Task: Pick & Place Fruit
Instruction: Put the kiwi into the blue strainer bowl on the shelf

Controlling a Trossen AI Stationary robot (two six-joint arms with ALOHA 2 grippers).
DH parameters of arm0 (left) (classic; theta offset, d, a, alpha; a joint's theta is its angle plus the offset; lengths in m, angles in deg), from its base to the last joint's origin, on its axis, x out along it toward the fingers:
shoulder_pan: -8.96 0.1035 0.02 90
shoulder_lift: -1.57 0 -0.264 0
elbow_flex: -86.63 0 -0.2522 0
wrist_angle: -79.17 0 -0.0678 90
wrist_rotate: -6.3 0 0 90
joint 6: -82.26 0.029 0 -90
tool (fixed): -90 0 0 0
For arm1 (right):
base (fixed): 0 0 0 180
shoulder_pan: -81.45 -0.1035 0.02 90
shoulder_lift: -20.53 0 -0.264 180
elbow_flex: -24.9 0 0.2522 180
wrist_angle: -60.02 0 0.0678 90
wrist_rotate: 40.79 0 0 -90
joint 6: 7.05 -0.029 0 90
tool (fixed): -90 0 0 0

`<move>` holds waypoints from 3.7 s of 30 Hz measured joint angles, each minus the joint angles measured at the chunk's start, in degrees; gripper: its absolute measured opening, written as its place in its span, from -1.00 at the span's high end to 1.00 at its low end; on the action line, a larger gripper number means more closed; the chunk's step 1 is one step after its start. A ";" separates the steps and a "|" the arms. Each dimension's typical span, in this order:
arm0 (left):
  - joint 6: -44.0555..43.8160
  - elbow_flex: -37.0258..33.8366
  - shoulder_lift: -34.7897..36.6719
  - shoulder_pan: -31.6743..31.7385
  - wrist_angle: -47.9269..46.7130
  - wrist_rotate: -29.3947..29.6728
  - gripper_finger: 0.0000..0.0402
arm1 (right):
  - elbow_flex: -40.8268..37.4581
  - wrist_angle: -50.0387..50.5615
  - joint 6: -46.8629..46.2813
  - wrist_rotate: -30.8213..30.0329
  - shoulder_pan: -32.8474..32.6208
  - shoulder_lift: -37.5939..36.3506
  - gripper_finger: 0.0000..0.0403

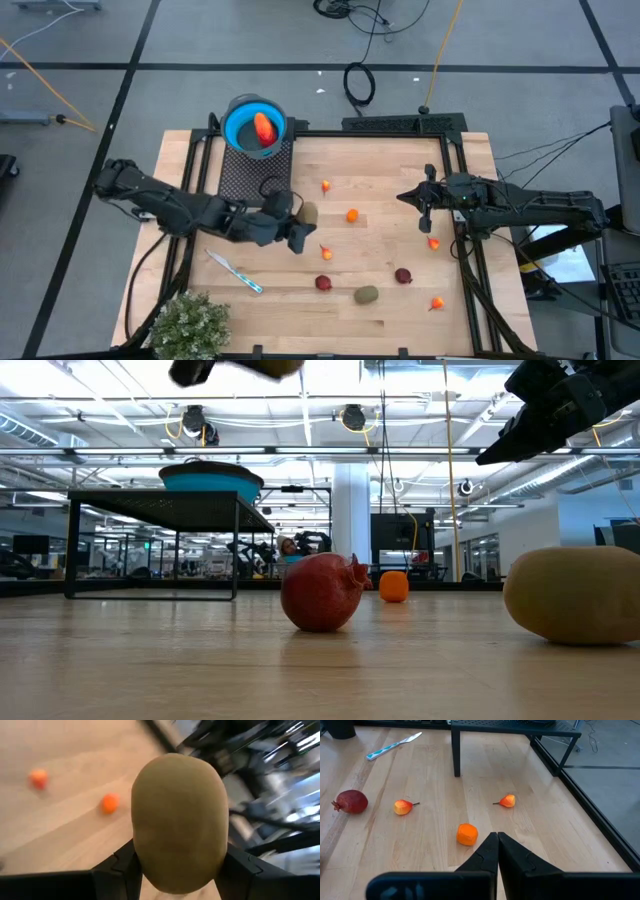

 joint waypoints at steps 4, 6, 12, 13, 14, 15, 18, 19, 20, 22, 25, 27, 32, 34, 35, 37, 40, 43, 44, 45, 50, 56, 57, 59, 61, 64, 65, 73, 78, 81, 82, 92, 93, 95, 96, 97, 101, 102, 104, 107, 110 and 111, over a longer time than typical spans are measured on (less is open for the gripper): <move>-1.63 0.00 0.00 3.60 -9.20 -5.00 0.08 | 0.00 0.01 0.00 0.00 0.01 0.00 0.99; -1.54 0.01 0.02 5.67 -13.10 -6.65 0.08 | 0.00 0.01 0.04 0.00 -0.01 0.00 0.99; 2.37 4.02 0.00 12.21 -25.78 -7.66 0.08 | 0.00 0.01 0.31 0.00 -0.01 0.00 0.99; 4.12 5.12 0.00 13.26 -27.75 -7.27 0.08 | 0.00 0.01 0.34 0.00 -0.01 0.00 0.99; 6.05 6.40 0.00 14.30 -29.66 -6.45 0.08 | 0.00 0.01 0.39 0.00 -0.01 0.00 0.99; 8.00 7.75 0.00 15.36 -31.62 -5.52 0.08 | 0.00 0.01 0.39 -0.02 -0.01 0.00 1.00; 13.57 12.14 0.00 18.70 -37.50 -2.52 0.08 | 0.00 0.01 0.42 -0.01 0.00 0.00 1.00; 15.37 13.49 0.00 19.89 -39.44 -1.56 0.08 | 0.00 0.03 0.42 -0.01 0.01 0.00 0.99; 16.94 14.80 0.00 21.17 -41.16 -0.68 0.08 | 0.00 0.01 0.42 -0.01 -0.01 0.00 0.99; 19.84 17.31 0.00 24.00 -44.21 0.81 0.08 | 0.00 0.01 0.42 -0.02 -0.01 0.00 0.99; 24.33 20.44 0.02 28.80 -47.19 1.37 0.08 | 0.00 0.01 0.42 -0.02 0.01 0.00 1.00; 27.57 21.81 0.02 32.32 -47.90 1.22 0.08 | 0.00 0.02 0.42 -0.01 0.01 0.00 1.00; 34.48 22.95 0.04 41.47 -47.86 -2.30 0.08 | 0.00 0.01 0.42 0.00 0.01 0.00 0.98; 36.15 22.97 0.04 45.06 -47.88 -5.15 0.08 | 0.00 0.02 0.42 0.06 0.01 0.00 0.98; 36.80 22.97 0.03 46.80 -47.86 -6.73 0.08 | 0.00 0.03 0.42 0.08 0.00 0.00 0.98; 37.86 22.97 0.02 49.98 -47.86 -9.29 0.08 | 0.00 0.01 0.41 0.12 0.00 0.00 0.98; 39.14 22.97 0.02 53.66 -47.86 -11.44 0.08 | 0.00 0.01 0.08 0.66 0.01 0.00 0.98; 40.33 22.97 0.02 56.53 -47.86 -12.85 0.08 | 0.00 0.01 0.00 4.09 0.12 0.00 0.98; 40.83 22.97 0.02 57.35 -47.86 -13.40 0.08 | 0.00 0.01 -0.01 4.86 0.14 0.00 0.98; 41.45 22.97 0.02 58.11 -47.86 -14.22 0.08 | 0.00 0.01 -0.02 5.71 0.13 0.00 0.98; 43.05 22.97 0.02 60.94 -48.09 -16.19 0.08 | 0.00 0.01 -0.02 6.10 0.14 -0.02 0.98; 44.43 22.97 0.01 63.18 -49.79 -17.10 0.08 | -1.08 -2.06 -1.75 6.20 0.14 -0.33 0.98; 44.84 22.97 -0.02 63.44 -49.80 -17.10 0.08 | -2.13 -3.84 -2.16 6.31 0.14 -0.71 0.98; 45.43 22.97 -0.04 63.96 -49.80 -17.11 0.08 | -4.74 -8.47 -3.19 6.61 0.14 -1.62 0.98; 45.83 22.97 -0.04 64.34 -49.49 -17.17 0.08 | -7.45 -13.03 -4.40 7.51 0.14 -2.91 0.98; 46.64 22.97 -0.04 64.81 -48.39 -18.58 0.08 | -10.61 -17.37 -7.05 7.54 0.14 -5.08 0.98; 46.70 22.97 -0.06 64.92 -47.71 -19.08 0.08 | -11.32 -17.99 -7.90 7.54 0.14 -5.80 0.98; 48.33 22.97 -3.04 65.70 -46.04 -21.93 0.08 | -13.31 -17.97 -9.27 7.67 0.14 -11.76 0.98; 49.60 22.97 -6.40 65.86 -46.20 -21.93 0.08 | -13.31 -17.21 -10.58 7.62 0.14 -14.85 0.98; 49.39 22.95 -7.97 66.59 -46.62 -22.07 0.08 | -13.31 -15.87 -12.08 7.59 0.14 -16.32 0.98; 49.21 22.95 -8.43 66.81 -46.79 -22.39 0.08 | -13.31 -15.41 -12.38 7.55 0.14 -16.66 0.98; 47.22 22.93 -11.67 67.72 -49.36 -22.99 0.08 | -13.31 -14.99 -12.50 7.15 0.14 -17.59 0.98; 46.75 22.93 -11.67 67.72 -49.63 -22.97 0.08 | -13.31 -14.99 -12.50 7.10 0.14 -17.59 0.98; 46.18 22.93 -11.62 67.72 -50.02 -22.97 0.08 | -13.31 -14.99 -12.49 7.06 0.14 -17.59 0.98; 45.73 22.93 -11.63 67.72 -50.17 -22.99 0.08 | -13.31 -14.99 -12.39 7.04 0.14 -17.59 0.98; 45.29 22.93 -11.63 67.72 -50.20 -22.99 0.08 | -13.31 -14.99 -12.22 7.03 0.14 -17.59 0.98; 45.05 22.93 -11.88 67.59 -50.74 -22.99 0.08 | -13.31 -15.01 -12.09 5.55 0.14 -17.59 0.98; 44.92 22.93 -12.09 67.55 -50.85 -22.99 0.08 | -13.31 -15.01 -12.07 4.76 0.14 -17.59 0.98; 44.99 22.93 -12.56 67.57 -50.76 -22.99 0.08 | -13.31 -15.01 -12.04 3.33 0.17 -17.59 0.98; 45.09 22.93 -13.30 67.57 -50.72 -22.99 0.08 | -13.31 -15.01 -12.04 2.71 0.17 -17.59 0.98; 45.13 22.93 -13.66 67.57 -50.72 -23.08 0.08 | -13.31 -15.01 -12.04 2.73 0.17 -17.59 0.98; 45.13 22.93 -13.65 67.57 -50.71 -23.06 0.08 | -13.31 -15.01 -12.05 2.73 0.17 -17.59 0.98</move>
